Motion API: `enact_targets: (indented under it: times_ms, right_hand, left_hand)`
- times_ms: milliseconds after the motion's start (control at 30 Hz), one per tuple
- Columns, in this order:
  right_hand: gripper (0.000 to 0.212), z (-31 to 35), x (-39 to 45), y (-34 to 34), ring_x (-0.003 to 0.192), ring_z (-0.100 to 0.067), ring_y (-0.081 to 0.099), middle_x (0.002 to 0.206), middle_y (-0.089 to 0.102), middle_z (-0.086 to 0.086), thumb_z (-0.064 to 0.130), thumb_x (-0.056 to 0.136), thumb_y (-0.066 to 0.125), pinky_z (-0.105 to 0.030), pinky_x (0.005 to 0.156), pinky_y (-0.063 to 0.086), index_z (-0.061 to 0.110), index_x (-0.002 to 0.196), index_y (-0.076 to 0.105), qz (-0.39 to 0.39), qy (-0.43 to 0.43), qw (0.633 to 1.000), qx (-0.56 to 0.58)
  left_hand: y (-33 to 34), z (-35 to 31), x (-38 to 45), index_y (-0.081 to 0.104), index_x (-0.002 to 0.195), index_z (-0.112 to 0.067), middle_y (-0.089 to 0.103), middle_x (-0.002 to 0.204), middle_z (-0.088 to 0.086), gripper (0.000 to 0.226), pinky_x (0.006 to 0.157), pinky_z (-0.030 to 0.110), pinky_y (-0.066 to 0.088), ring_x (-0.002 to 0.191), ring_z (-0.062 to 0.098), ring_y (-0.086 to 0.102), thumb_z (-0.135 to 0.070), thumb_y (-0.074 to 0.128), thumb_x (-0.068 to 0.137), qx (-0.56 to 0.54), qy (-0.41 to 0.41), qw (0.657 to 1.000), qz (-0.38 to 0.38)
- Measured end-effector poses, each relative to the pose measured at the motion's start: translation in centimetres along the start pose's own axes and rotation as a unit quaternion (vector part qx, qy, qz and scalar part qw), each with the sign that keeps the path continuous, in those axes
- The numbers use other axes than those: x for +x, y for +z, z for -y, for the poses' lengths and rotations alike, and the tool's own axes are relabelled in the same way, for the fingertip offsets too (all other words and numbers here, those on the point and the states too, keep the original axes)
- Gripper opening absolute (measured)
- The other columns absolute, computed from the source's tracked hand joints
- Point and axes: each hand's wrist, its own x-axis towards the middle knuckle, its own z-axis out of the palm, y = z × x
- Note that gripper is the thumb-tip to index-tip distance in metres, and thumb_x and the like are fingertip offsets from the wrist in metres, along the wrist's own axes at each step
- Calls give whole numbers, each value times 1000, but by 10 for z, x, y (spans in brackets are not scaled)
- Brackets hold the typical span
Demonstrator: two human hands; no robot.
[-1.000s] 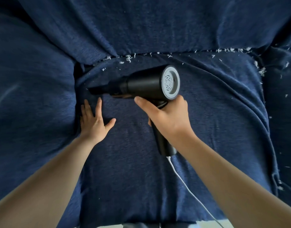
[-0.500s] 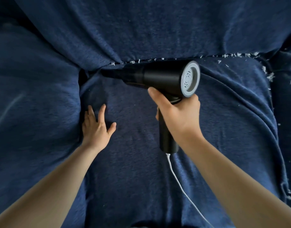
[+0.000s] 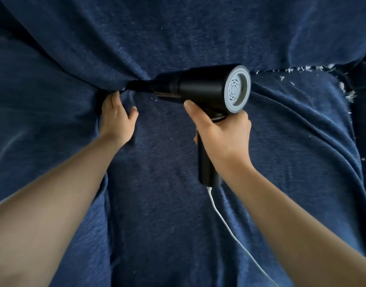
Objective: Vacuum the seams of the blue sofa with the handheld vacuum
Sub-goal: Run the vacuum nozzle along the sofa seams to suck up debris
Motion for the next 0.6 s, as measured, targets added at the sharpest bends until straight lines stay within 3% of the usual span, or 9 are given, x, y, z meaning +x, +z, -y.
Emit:
enact_targets:
  times_ms: [133, 233, 367, 500, 600]
  right_hand:
    - [30, 0, 1, -2, 68, -10, 71, 54, 65, 11, 46, 82, 81, -26, 74, 55, 21, 72, 67, 0, -10, 1000, -4]
    - [33, 2, 7, 0, 69, -11, 70, 55, 65, 9, 47, 83, 80, -31, 79, 57, 20, 70, 67, 1, -9, 1000, -15]
    - [31, -3, 2, -4, 70, -16, 71, 56, 67, 9, 51, 77, 78, -38, 80, 59, 23, 70, 67, 20, -5, 1000, -2]
    - [31, -5, -3, -3, 64, -12, 68, 54, 65, 10, 45, 80, 82, -30, 72, 56, 21, 67, 65, 26, -5, 1000, 9]
    - [30, -4, 2, 7, 67, -12, 69, 52, 62, 12, 42, 81, 82, -30, 74, 57, 24, 66, 63, 28, -10, 999, 13]
  left_hand:
    - [1, -3, 20, 23, 148, 0, 29, 149, 22, 78, 114, 49, 24, 140, 36, 24, -36, 62, 90, 57, -16, 998, 24]
    - [-1, 1, 31, 13, 151, -5, 18, 156, 17, 93, 114, 53, 21, 144, 34, 16, -46, 66, 85, 71, -36, 994, 71]
    - [0, 16, 43, -3, 153, -8, 4, 160, 14, 112, 120, 46, 12, 148, 28, 6, -56, 65, 80, 32, -63, 989, 132]
    - [4, 17, 37, -8, 153, -10, 0, 161, 12, 112, 120, 45, 10, 148, 25, 2, -60, 62, 80, 32, -95, 985, 144]
    - [6, 17, 35, -4, 154, -11, 3, 160, 13, 112, 120, 47, 11, 148, 27, 5, -61, 63, 79, 43, -107, 984, 135]
